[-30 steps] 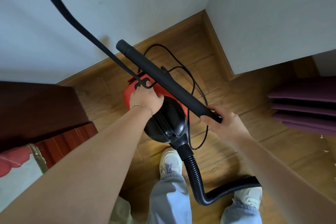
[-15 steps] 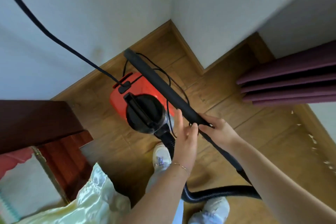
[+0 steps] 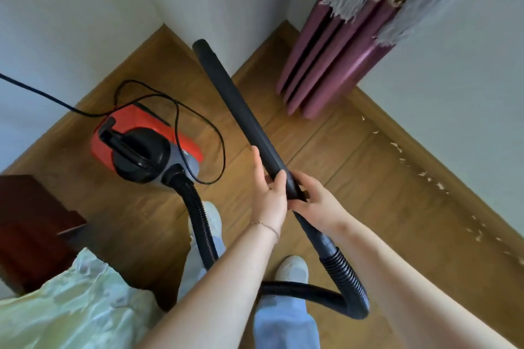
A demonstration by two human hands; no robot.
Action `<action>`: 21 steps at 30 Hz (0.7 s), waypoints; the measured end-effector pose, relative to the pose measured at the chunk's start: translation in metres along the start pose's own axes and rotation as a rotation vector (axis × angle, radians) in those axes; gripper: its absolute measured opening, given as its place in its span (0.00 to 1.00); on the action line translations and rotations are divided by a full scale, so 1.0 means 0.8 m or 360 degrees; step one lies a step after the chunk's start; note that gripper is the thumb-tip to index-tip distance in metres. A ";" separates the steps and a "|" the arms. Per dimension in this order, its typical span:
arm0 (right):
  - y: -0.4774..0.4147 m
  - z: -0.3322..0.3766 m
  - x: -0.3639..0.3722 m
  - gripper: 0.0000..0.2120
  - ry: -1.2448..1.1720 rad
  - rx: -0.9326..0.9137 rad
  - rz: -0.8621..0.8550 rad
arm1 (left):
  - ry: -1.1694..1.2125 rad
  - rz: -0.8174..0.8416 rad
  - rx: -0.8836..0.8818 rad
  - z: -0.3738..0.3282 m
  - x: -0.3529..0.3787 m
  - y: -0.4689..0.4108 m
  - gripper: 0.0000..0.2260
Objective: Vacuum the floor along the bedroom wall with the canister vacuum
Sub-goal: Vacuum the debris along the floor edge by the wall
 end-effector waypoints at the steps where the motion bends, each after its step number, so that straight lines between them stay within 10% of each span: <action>1: 0.016 -0.012 -0.006 0.23 0.0049 0.0010 -0.0037 | -0.0032 0.0004 0.0023 0.004 0.010 0.003 0.30; 12: 0.146 -0.130 0.004 0.22 -0.0308 0.0435 -0.0001 | -0.0408 0.0085 -0.0190 0.083 0.063 0.023 0.26; 21: 0.195 -0.168 0.016 0.20 -0.0764 0.0507 -0.0570 | -0.0779 0.0343 -0.0259 0.130 0.125 0.057 0.32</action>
Point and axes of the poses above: each hand's wrist, its own y-axis away from the middle knuckle, its own x-axis out of the palm, z = x × y, the point moved 7 cm from there along -y, towards the middle knuckle, and after that the axes turned 6 degrees about -x, right-handed, at the moved point
